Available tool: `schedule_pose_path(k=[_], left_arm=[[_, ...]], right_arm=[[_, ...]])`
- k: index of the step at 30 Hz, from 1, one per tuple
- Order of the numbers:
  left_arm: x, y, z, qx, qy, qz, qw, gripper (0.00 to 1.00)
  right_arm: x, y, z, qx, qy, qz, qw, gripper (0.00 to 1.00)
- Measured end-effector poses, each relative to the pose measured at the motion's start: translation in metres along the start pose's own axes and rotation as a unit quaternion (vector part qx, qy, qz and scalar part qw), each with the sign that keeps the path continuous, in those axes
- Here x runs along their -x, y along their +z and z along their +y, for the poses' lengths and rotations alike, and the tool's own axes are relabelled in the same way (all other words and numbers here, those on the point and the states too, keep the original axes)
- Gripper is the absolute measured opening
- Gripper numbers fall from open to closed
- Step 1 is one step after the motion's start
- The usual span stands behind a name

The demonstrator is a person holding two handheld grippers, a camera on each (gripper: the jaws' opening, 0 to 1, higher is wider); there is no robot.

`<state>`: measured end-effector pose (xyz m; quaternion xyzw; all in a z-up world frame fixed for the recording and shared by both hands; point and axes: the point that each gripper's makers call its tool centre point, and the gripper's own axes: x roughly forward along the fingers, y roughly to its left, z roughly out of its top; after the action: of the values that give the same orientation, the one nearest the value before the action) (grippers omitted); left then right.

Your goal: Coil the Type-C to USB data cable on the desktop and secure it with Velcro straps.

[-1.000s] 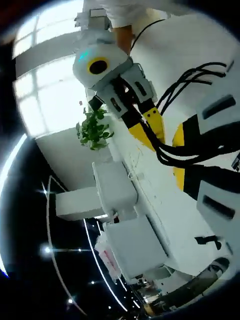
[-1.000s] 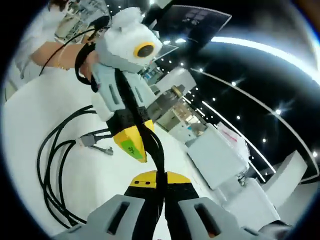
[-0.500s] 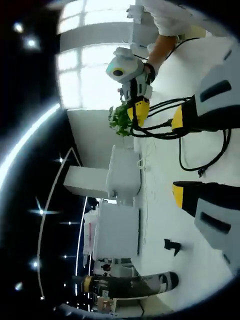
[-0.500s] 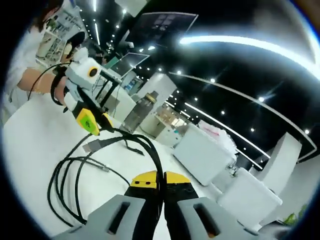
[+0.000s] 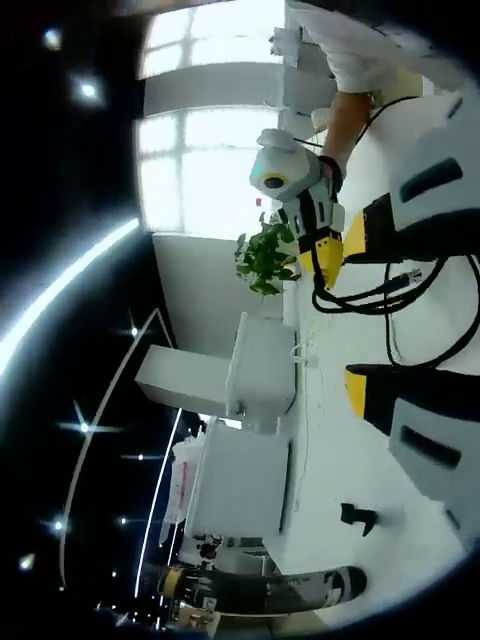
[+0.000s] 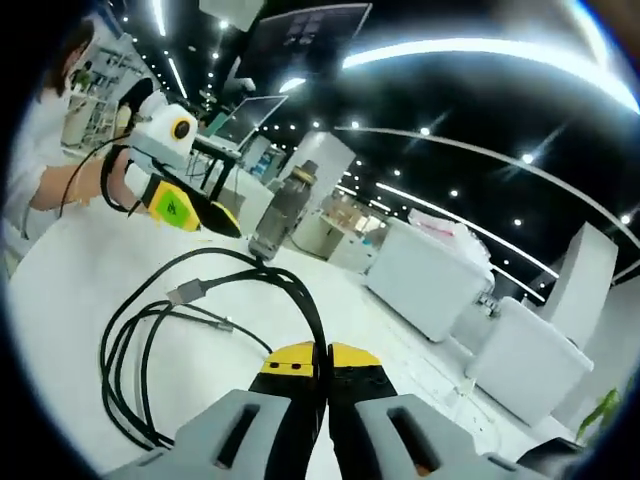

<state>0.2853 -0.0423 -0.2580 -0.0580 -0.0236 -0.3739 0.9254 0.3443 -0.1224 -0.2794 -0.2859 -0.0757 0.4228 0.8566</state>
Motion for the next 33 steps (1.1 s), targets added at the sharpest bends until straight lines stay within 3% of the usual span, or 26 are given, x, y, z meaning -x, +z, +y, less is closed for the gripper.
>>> schedule_pose_path(k=[3,7,8,10,11,12,14,16,17,18,20,21,22,23,24,25,26,27,28,29,30,31,32,33], left_arm=[[-0.018,-0.011,-0.004,-0.078,0.007,0.033,0.9964,0.47],[-0.043,-0.029,0.0,-0.173,0.026,0.075,0.9817,0.41],[-0.045,-0.033,-0.002,-0.18,0.018,0.083,0.9799,0.36],[-0.046,-0.037,-0.009,-0.2,-0.004,0.089,0.9757,0.1],[-0.045,-0.035,-0.003,-0.195,0.022,0.087,0.9766,0.09],[-0.044,-0.036,-0.003,-0.201,0.023,0.09,0.9752,0.07],[-0.04,-0.037,0.0,-0.199,0.021,0.09,0.9756,0.05],[-0.035,-0.036,0.003,-0.195,0.021,0.085,0.9769,0.05],[-0.033,-0.033,0.003,-0.188,0.023,0.075,0.9789,0.05],[-0.03,-0.031,0.003,-0.195,0.025,0.072,0.9779,0.04],[-0.026,-0.016,0.006,-0.2,0.04,0.04,0.9781,0.04],[-0.024,-0.009,0.003,-0.196,0.037,0.026,0.9797,0.04],[-0.022,-0.005,0.002,-0.192,0.033,0.02,0.9806,0.04],[-0.021,-0.005,0.001,-0.195,0.032,0.021,0.98,0.04],[-0.022,-0.005,0.001,-0.197,0.032,0.022,0.9796,0.04],[-0.021,-0.005,0.002,-0.201,0.034,0.022,0.9788,0.04],[-0.021,-0.006,0.003,-0.201,0.036,0.022,0.9786,0.04],[-0.02,-0.006,0.005,-0.2,0.039,0.022,0.9788,0.04],[-0.019,-0.006,0.009,-0.199,0.045,0.026,0.9787,0.04],[-0.017,-0.008,0.017,-0.201,0.058,0.035,0.9773,0.04],[-0.016,-0.01,0.02,-0.2,0.064,0.041,0.9769,0.04],[-0.015,-0.01,0.022,-0.196,0.066,0.041,0.9775,0.04],[-0.014,-0.009,0.02,-0.193,0.059,0.038,0.9788,0.04],[-0.014,-0.006,0.015,-0.189,0.047,0.029,0.9804,0.04]], right_arm=[[0.001,0.008,0.009,0.009,0.009,-0.005,0.9999,0.02],[0.003,0.025,0.029,0.039,0.034,-0.029,0.9982,0.02],[0.004,0.027,0.03,0.039,0.032,-0.029,0.9983,0.02],[0.004,0.03,0.034,0.041,0.038,-0.033,0.9979,0.02],[0.003,0.029,0.034,0.042,0.037,-0.033,0.9979,0.03],[0.002,0.029,0.035,0.032,0.045,-0.041,0.9976,0.03],[0.001,0.026,0.043,-0.037,0.08,-0.053,0.9947,0.06],[0.006,0.036,0.043,-0.146,0.116,-0.087,0.9785,0.08],[0.011,0.043,0.038,-0.204,0.136,-0.106,0.9636,0.09],[0.017,0.049,0.024,-0.269,0.141,-0.132,0.9436,0.09],[0.021,0.047,0.005,-0.319,0.137,-0.148,0.9259,0.12],[0.02,0.041,-0.002,-0.333,0.129,-0.149,0.922,0.14],[0.016,0.03,-0.004,-0.336,0.118,-0.13,0.9252,0.15],[0.015,0.027,-0.004,-0.332,0.119,-0.133,0.9262,0.18],[0.016,0.03,-0.005,-0.368,0.127,-0.153,0.9083,0.2],[0.019,0.032,-0.001,-0.411,0.15,-0.156,0.8855,0.2],[0.022,0.036,0.003,-0.413,0.169,-0.163,0.8799,0.2],[0.024,0.041,0.004,-0.393,0.174,-0.182,0.8843,0.2],[0.028,0.048,0.006,-0.403,0.186,-0.198,0.8738,0.2],[0.036,0.057,0.012,-0.414,0.221,-0.213,0.8568,0.22],[0.04,0.062,0.013,-0.43,0.231,-0.22,0.8445,0.26],[0.038,0.062,0.007,-0.434,0.221,-0.225,0.8442,0.29],[0.028,0.05,0.008,-0.423,0.199,-0.192,0.8629,0.28],[0.018,0.035,0.007,-0.39,0.168,-0.154,0.8921,0.25]])
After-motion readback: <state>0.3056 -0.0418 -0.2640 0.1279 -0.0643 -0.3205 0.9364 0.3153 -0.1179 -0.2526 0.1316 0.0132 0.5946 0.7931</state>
